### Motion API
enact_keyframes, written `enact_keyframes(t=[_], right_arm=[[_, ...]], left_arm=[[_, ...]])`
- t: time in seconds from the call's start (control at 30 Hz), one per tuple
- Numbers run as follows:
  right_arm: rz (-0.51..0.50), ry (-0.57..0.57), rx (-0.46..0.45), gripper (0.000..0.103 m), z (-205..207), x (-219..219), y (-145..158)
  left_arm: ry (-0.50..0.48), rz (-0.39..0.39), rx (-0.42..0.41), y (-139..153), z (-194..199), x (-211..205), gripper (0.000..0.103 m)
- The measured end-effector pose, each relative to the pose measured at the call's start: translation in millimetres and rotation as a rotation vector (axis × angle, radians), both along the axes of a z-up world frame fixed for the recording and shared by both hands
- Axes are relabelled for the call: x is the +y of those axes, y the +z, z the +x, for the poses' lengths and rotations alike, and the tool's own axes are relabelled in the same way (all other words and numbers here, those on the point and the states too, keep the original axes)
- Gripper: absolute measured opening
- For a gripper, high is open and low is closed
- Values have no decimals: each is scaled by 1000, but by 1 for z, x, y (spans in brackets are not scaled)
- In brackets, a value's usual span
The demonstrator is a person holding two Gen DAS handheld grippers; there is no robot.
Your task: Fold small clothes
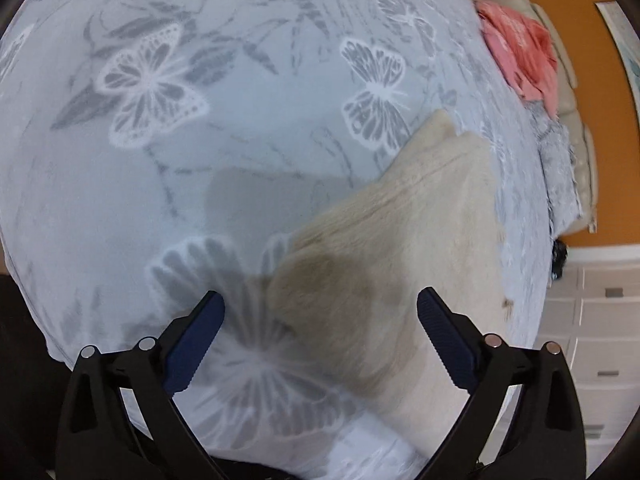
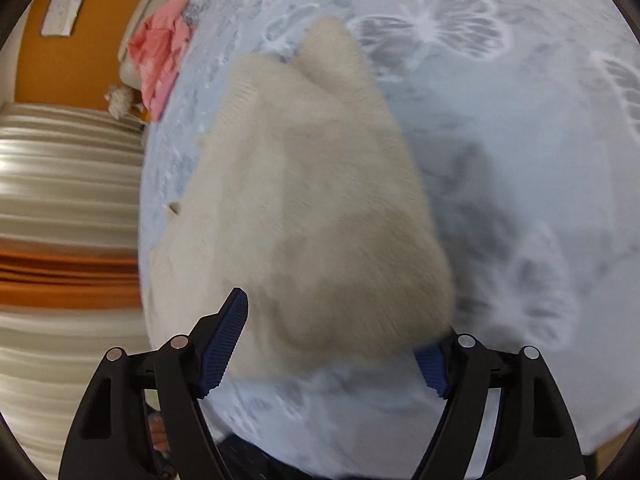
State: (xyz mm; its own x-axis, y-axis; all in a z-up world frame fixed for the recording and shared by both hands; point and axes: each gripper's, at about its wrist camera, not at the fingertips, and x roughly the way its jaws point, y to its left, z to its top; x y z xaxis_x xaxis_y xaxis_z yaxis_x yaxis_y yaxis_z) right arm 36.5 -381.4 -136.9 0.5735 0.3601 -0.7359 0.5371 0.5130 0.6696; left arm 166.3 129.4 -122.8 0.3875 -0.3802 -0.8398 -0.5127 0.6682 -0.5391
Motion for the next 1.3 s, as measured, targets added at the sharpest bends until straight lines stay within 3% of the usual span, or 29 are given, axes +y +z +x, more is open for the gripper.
enact_keyframes(t=[0.03,0.07,0.27,0.4,0.5,0.57,0.6,0.67,0.73,0.77,0.8,0.87,0.9,0.97,1.0,1.03,1.13,1.2,1.23,1.3], right_arm=[[5,-8,-10,25,2,0,3],[18,-13,-17,24,6,-2,8],[-165,73,-99,18,0,1,90],[-210,104,-39,18,-28,-3,91],[-214,140,103,23,-46,-8,41],[-215,130,179,32,-54,-11,22],[-208,100,169,38,-58,-14,24],[-261,58,127,43,-64,-19,47],[-390,65,113,49,-59,-20,73],[-461,81,89,52,-52,-21,88],[-496,92,69,62,-42,-22,97],[-516,114,27,63,-16,-29,107],[-510,128,11,62,-2,-33,106],[-497,171,-29,40,27,-30,104],[-497,197,-29,21,48,-28,98],[-492,212,-22,10,59,-23,96],[-506,261,23,7,93,-19,72],[-539,266,129,4,103,-25,44],[-504,242,160,0,106,-36,29],[-456,184,125,0,101,-47,37]], left_arm=[[-5,-21,-22,4,5,-2,65],[-20,-39,-20,8,10,-4,37],[-57,-14,-66,58,-6,9,20],[-70,-8,6,55,-38,19,15],[-94,49,88,24,-60,22,16],[-65,18,114,11,-64,24,22],[-54,32,103,15,-66,26,23],[-101,139,26,47,-59,21,26],[-170,270,-97,87,-47,10,49],[-194,322,-152,101,-36,4,69],[-221,353,-198,111,-28,-4,76],[-291,382,-262,120,-5,-25,76],[-316,383,-271,117,10,-33,76],[-373,372,-281,105,33,-56,76],[-397,368,-273,96,43,-66,76],[-413,378,-249,84,52,-76,76],[-430,391,-167,52,70,-92,76],[-431,424,-119,31,75,-94,76],[-435,438,-111,25,75,-93,76],[-457,459,-132,25,74,-95,78]])
